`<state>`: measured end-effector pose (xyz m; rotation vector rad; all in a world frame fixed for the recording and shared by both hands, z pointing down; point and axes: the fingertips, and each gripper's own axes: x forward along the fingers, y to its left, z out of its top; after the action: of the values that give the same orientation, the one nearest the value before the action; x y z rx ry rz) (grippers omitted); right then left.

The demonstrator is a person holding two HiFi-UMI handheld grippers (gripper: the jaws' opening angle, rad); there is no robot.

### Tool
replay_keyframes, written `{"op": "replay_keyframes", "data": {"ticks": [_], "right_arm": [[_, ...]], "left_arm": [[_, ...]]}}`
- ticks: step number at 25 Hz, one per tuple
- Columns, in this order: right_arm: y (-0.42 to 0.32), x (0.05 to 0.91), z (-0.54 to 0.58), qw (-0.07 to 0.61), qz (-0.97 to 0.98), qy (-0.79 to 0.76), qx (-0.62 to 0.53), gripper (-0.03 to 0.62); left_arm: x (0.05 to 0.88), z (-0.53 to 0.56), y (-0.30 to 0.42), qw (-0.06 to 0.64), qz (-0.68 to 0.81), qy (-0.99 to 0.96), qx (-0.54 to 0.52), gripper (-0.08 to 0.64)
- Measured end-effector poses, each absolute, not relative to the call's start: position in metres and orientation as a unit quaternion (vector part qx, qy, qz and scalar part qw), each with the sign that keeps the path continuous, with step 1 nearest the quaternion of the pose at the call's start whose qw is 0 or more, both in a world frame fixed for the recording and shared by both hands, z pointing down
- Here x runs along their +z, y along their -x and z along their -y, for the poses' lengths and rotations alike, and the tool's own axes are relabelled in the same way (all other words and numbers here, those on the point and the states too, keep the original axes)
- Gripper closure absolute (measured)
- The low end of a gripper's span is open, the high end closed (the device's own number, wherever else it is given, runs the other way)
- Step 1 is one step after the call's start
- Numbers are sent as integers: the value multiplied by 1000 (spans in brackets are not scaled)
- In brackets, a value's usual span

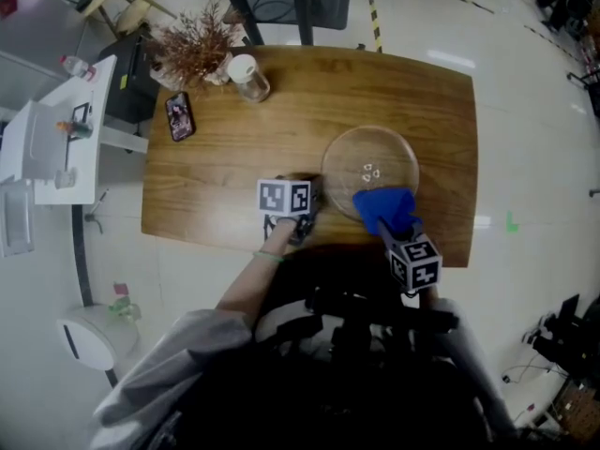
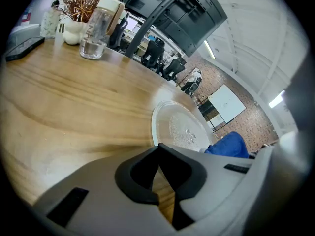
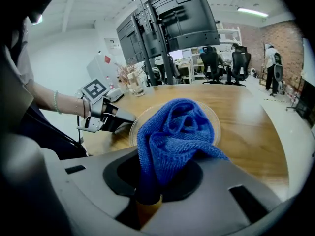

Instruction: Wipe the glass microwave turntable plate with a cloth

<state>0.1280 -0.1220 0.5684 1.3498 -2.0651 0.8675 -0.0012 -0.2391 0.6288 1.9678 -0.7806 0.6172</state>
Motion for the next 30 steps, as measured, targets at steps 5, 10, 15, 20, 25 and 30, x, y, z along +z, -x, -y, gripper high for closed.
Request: {"op": "replay_keyframes", "data": {"ticks": [5,10,15,20,25,30], "right_arm": [[-113,566,111,263,768,-487,322,512],[-149,548,130,206,738,-562,312,511],[-215,536,158,187,688,-637,293,512],[-266,539,178,182,643,-685,290,512],[-259,551,176,185,645,-677,303,512],[-240,560,143,182,642,-669,328,512]], "left_arm": [[629,238,2,452,317,-796,249,566],[628,238,0,451,316,-796,251,566],[628,238,1,445,319,-798,252,566],[627,237,0,442,321,-799,253,566],[627,238,1,438,322,-800,254,566],[627,238,1,436,323,-801,253,566]]}}
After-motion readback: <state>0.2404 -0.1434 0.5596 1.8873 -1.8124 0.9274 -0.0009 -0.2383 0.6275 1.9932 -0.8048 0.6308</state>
